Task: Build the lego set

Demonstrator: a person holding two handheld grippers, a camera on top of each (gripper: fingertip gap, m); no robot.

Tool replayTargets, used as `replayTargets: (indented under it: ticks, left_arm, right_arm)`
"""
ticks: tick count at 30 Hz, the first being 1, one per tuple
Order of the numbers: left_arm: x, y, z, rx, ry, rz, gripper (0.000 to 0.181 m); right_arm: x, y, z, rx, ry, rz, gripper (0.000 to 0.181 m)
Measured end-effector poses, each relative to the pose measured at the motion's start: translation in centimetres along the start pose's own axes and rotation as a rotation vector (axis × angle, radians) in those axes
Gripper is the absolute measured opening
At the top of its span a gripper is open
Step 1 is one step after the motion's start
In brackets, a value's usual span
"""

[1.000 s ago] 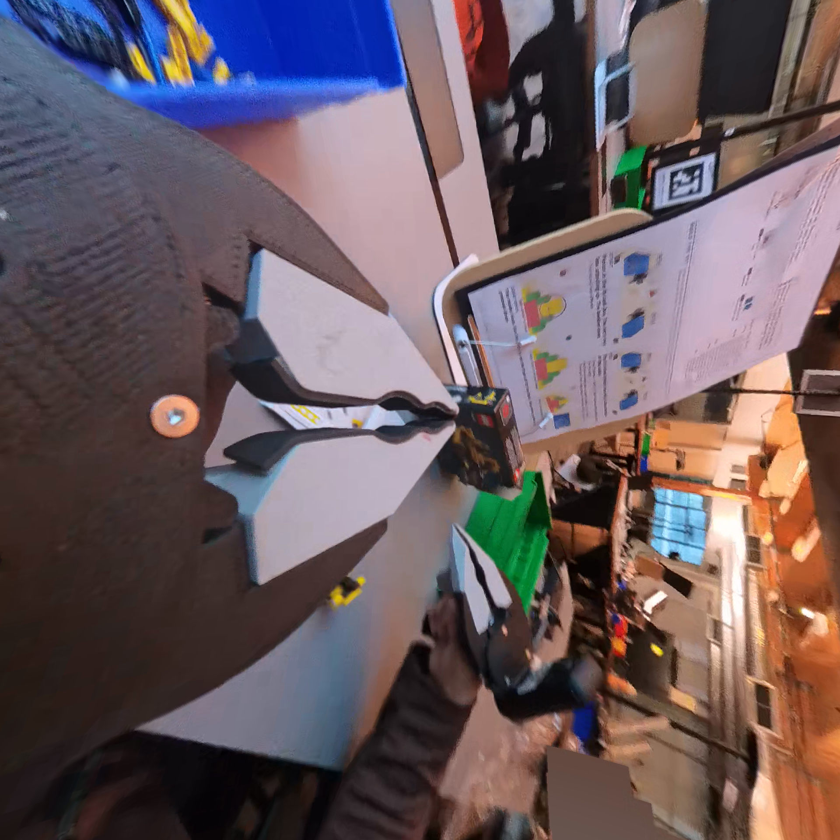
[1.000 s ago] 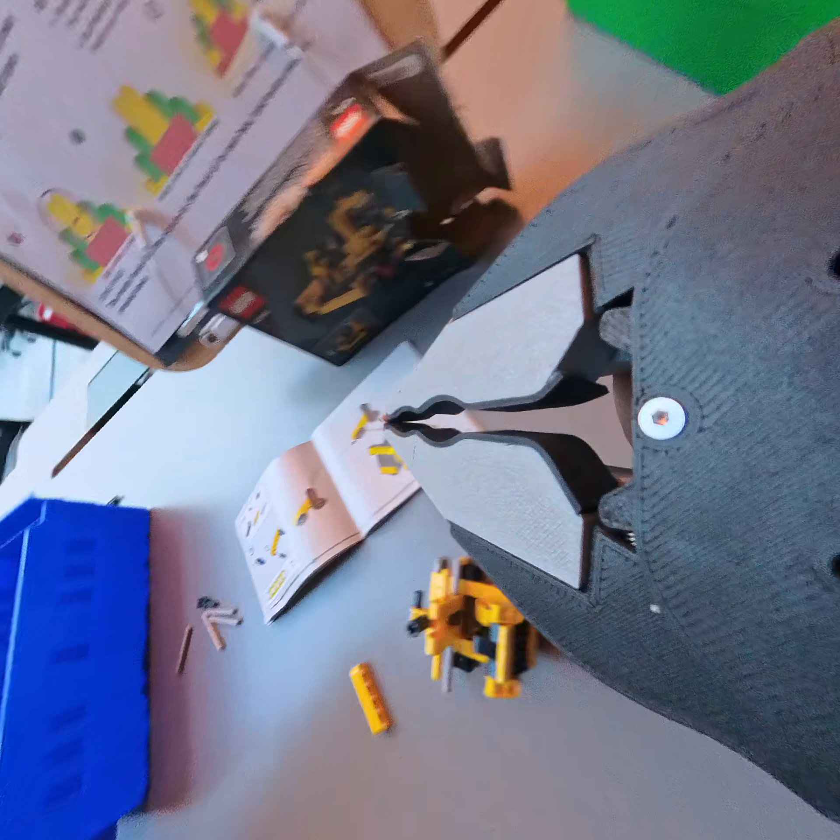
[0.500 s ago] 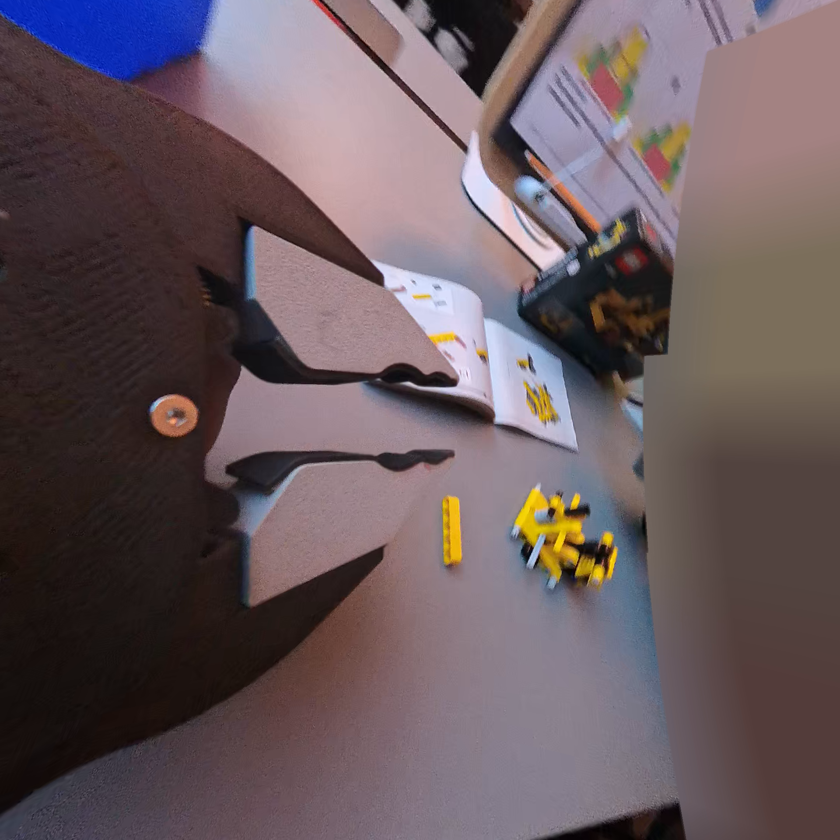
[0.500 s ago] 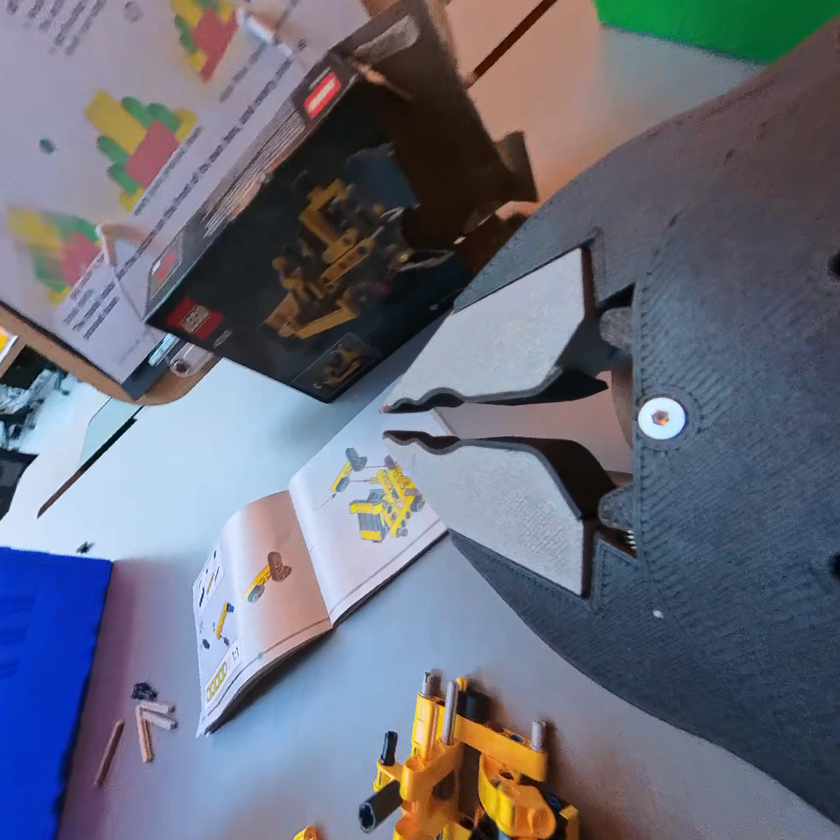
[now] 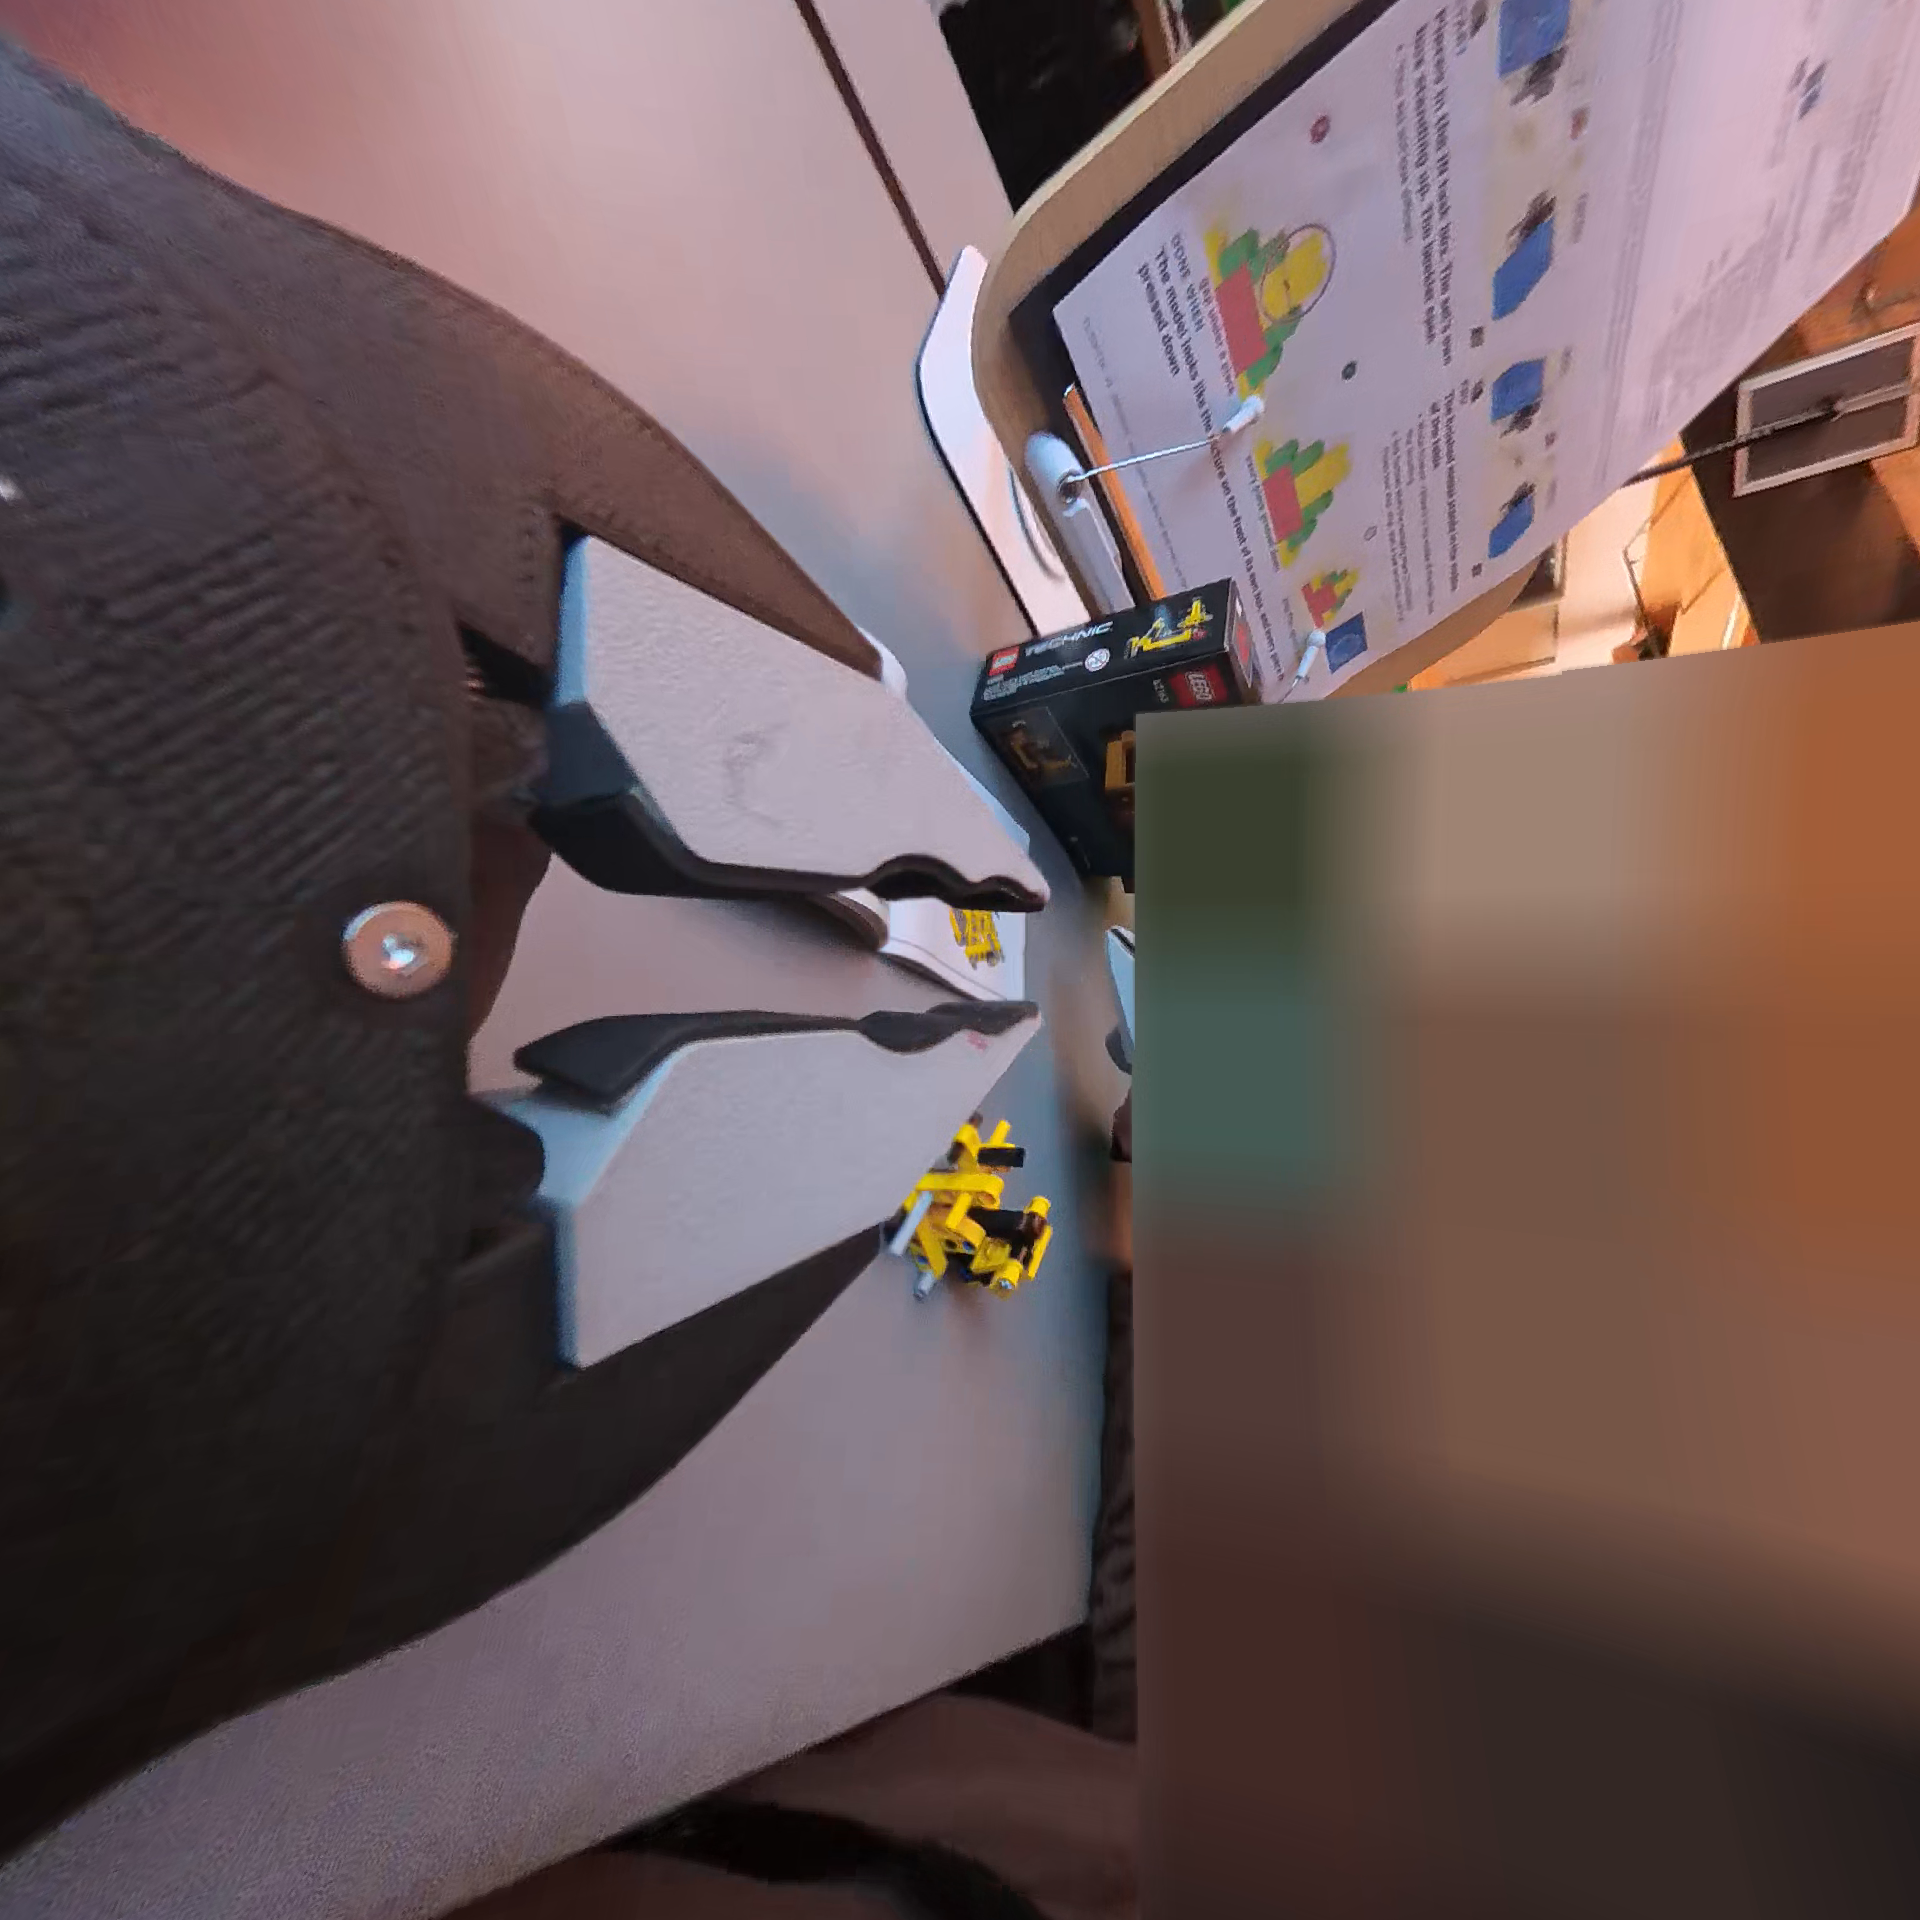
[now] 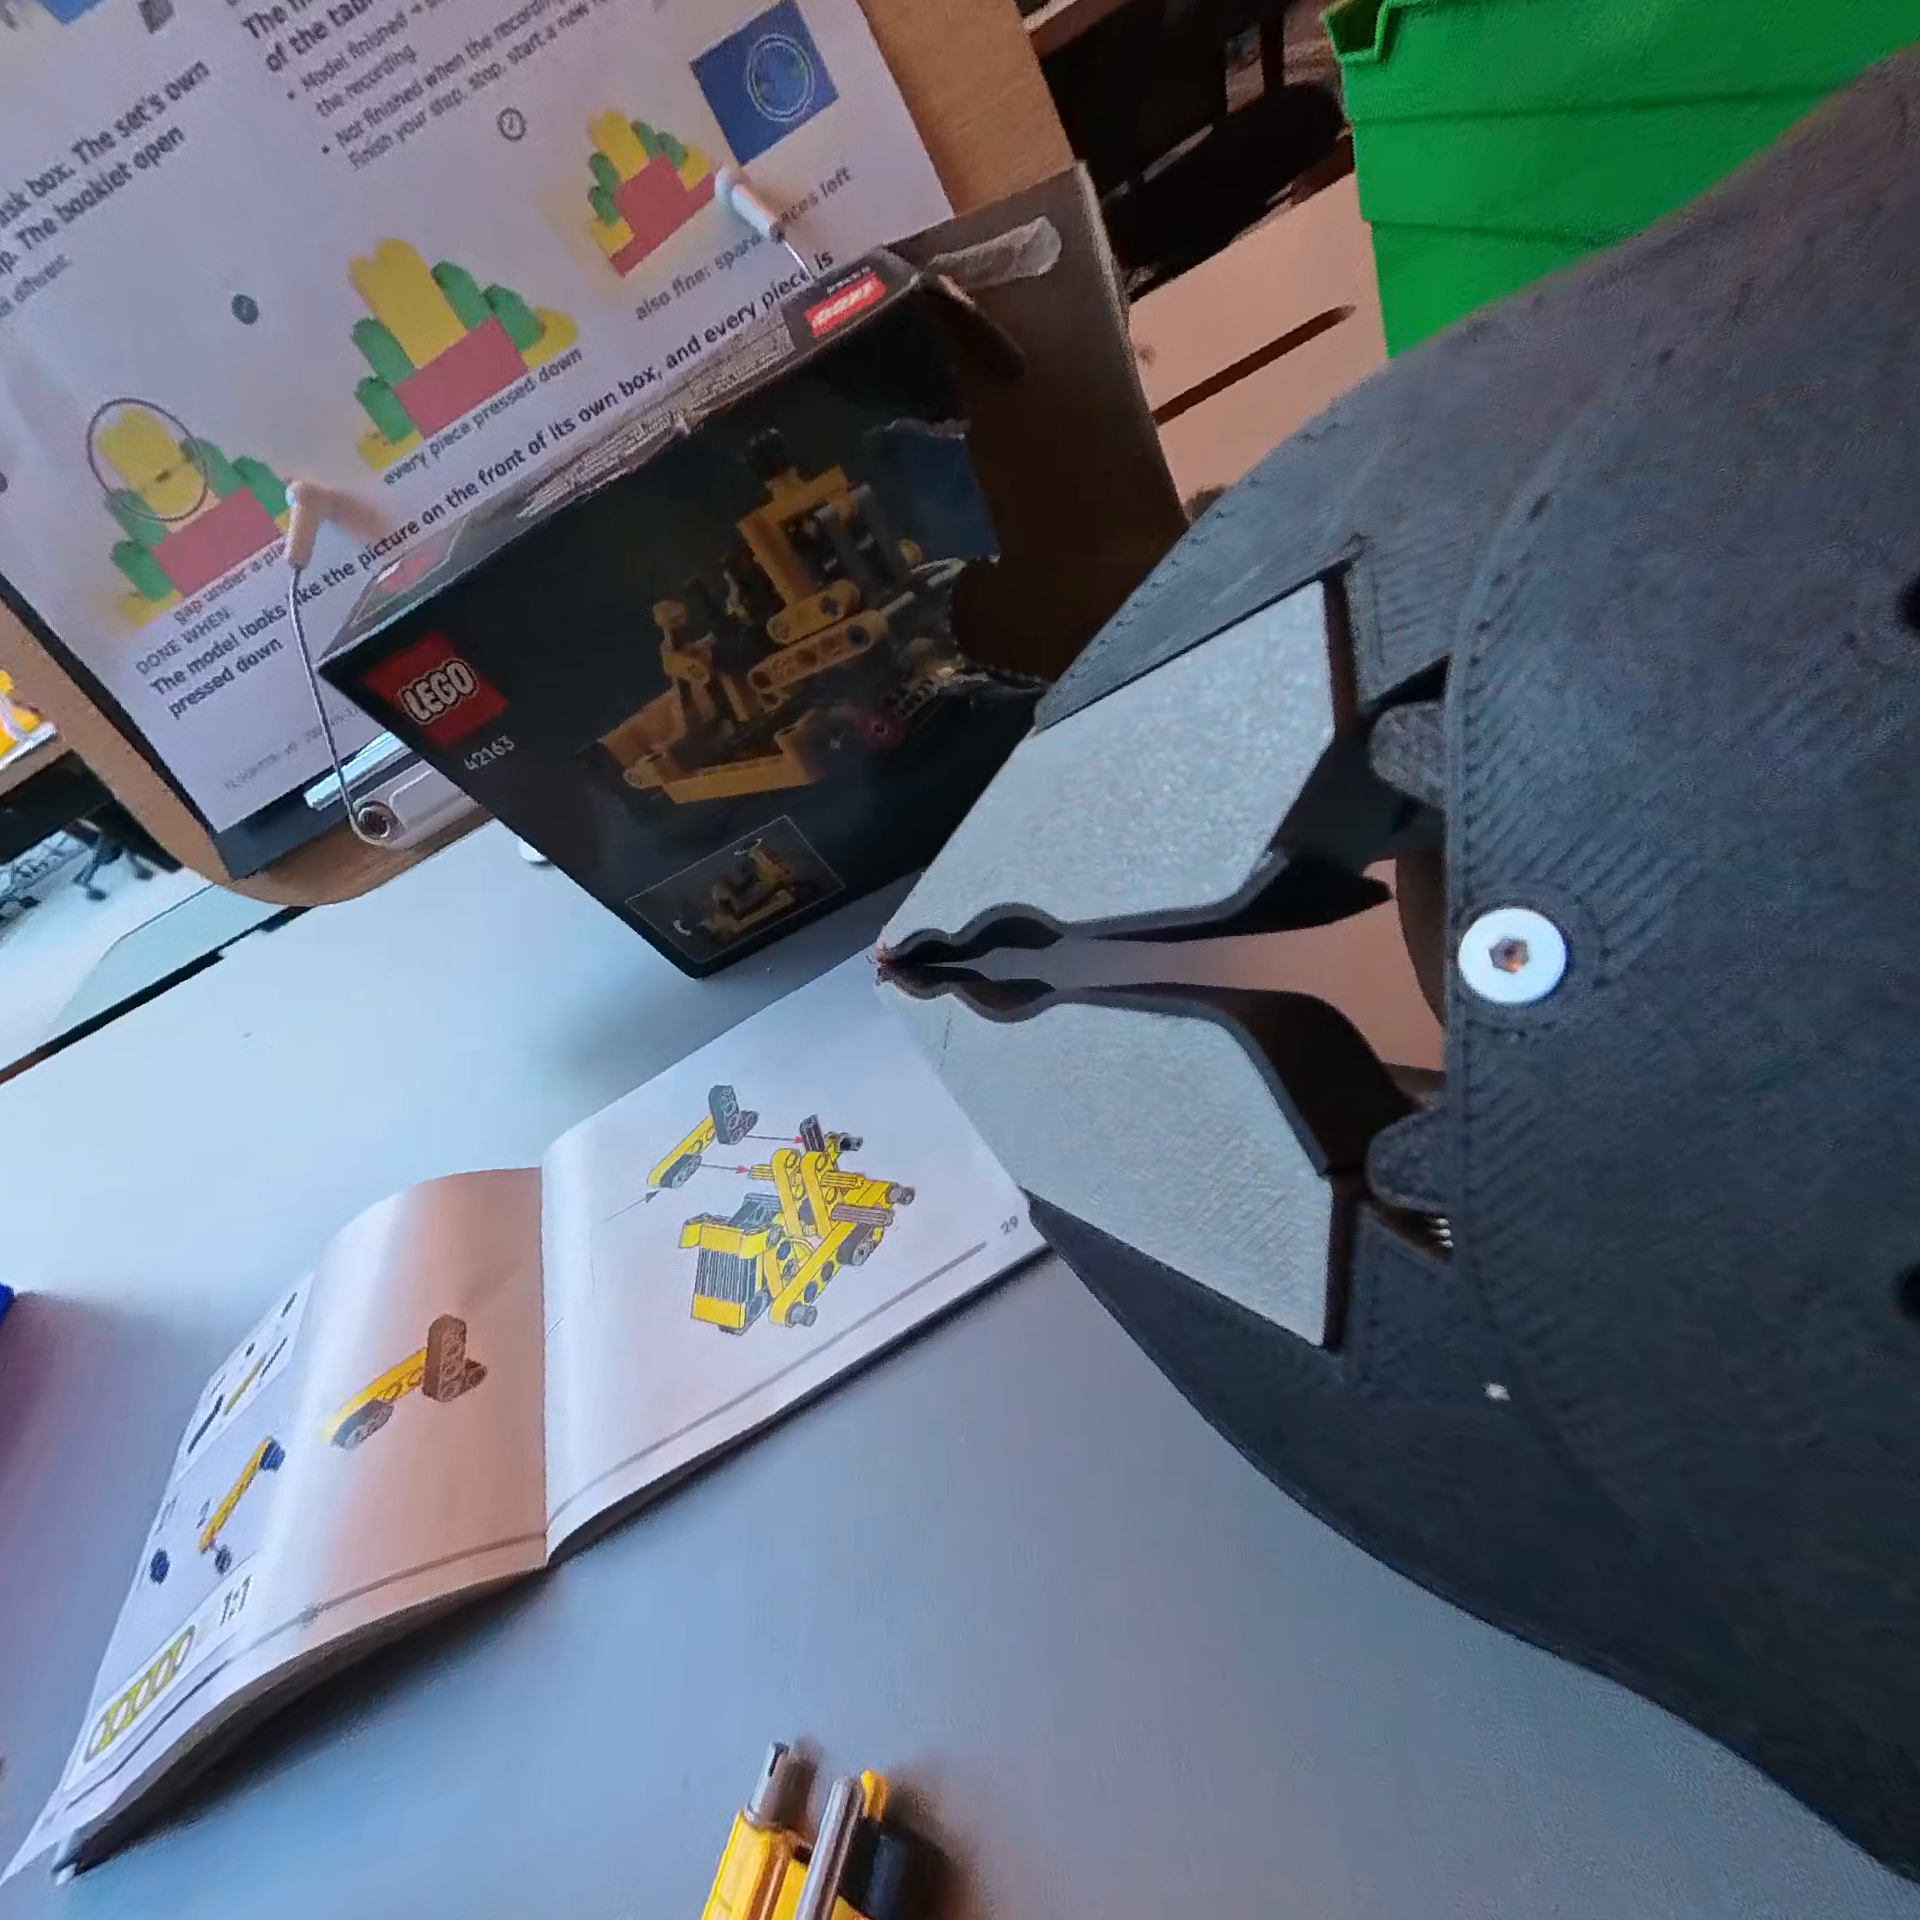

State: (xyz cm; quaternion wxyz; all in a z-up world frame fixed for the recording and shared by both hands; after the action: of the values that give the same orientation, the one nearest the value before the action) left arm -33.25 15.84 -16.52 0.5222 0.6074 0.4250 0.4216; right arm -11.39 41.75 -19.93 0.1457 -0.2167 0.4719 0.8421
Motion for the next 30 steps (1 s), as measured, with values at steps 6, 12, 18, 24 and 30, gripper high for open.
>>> replayTargets:
  ticks: [6,12,18,24,30]
  left_arm:
    - [0.1,-0.1,0.9,0.135,0.057,-0.030,0.015]
    - [0.1,-0.1,0.0,0.123,0.113,-0.023,0.014]
    - [0.1,-0.2,-1.0,0.124,0.159,-0.030,0.013]
    - [0.1,-0.2,-0.9,0.144,0.158,-0.028,0.013]
    - [0.1,-0.2,-1.5,0.139,0.184,-0.034,0.013]
  right_arm:
    - [-0.5,0.3,0.0,0.012,-0.034,0.029,0.000]
    - [-0.8,0.2,-0.2,0.051,-0.086,0.023,0.000]
    - [-0.8,-0.2,0.3,0.100,-0.080,0.054,0.000]
    - [-3.8,-0.8,0.3,0.115,-0.030,0.104,0.000]
    - [-10.6,-4.3,-1.6,0.237,-0.006,0.206,0.000]
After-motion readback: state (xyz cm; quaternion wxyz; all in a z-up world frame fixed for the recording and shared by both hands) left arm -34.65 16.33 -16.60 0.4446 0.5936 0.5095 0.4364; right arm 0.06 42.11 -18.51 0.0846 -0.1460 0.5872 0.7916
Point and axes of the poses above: each gripper's, where its closed fingertips meet, x out along the fingers, y out of its top, z = x × y across the jaws, the point moved 9 cm from there along -x, back along the fingers, and after that the axes turned 15 degrees about y, right-handed, at the moved point
